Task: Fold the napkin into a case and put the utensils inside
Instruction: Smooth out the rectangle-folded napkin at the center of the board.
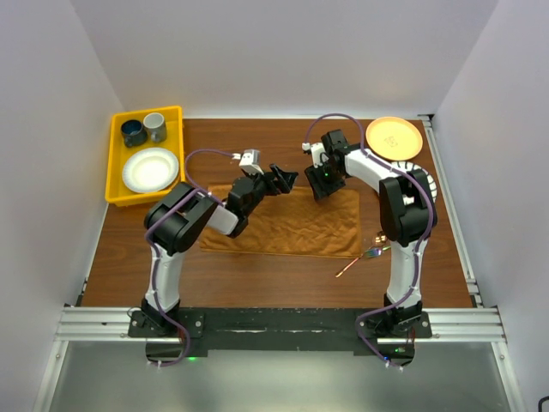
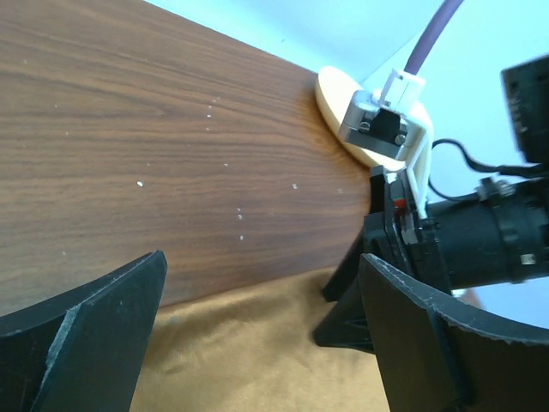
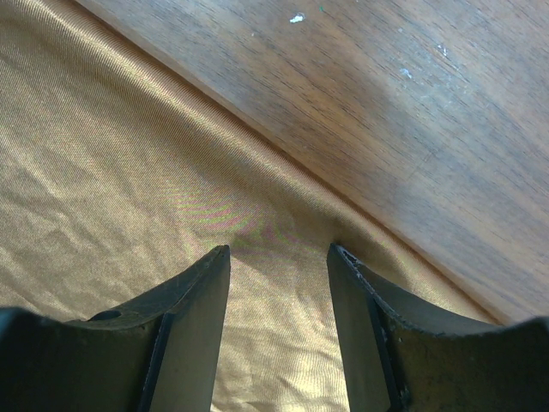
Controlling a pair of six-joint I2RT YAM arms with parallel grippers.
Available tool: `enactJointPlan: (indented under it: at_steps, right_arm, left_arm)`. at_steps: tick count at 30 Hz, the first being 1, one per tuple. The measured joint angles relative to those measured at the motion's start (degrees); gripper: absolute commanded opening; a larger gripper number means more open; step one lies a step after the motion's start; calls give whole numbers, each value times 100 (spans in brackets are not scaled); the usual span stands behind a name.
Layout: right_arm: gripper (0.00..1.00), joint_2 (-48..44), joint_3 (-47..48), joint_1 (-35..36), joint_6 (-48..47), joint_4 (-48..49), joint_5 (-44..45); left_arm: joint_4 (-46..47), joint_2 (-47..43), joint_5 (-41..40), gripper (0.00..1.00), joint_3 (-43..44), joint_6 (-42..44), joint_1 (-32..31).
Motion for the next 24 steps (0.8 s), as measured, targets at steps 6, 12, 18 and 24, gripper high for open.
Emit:
enactJointPlan:
  at_steps: [6, 12, 18, 24]
  right_arm:
    - [55, 2, 0, 0, -7, 0, -4]
    - [55, 2, 0, 2, -26, -4, -20]
    - [56, 2, 0, 0, -33, -7, -35]
    - [56, 2, 0, 0, -33, -7, -37]
  left_arm:
    - [-439, 0, -511, 100, 236, 892, -199]
    - [-1115, -2, -688, 100, 479, 988, -210]
    - [-1419, -4, -715, 100, 334, 557, -175]
    - [-1379, 4, -608, 100, 118, 57, 116]
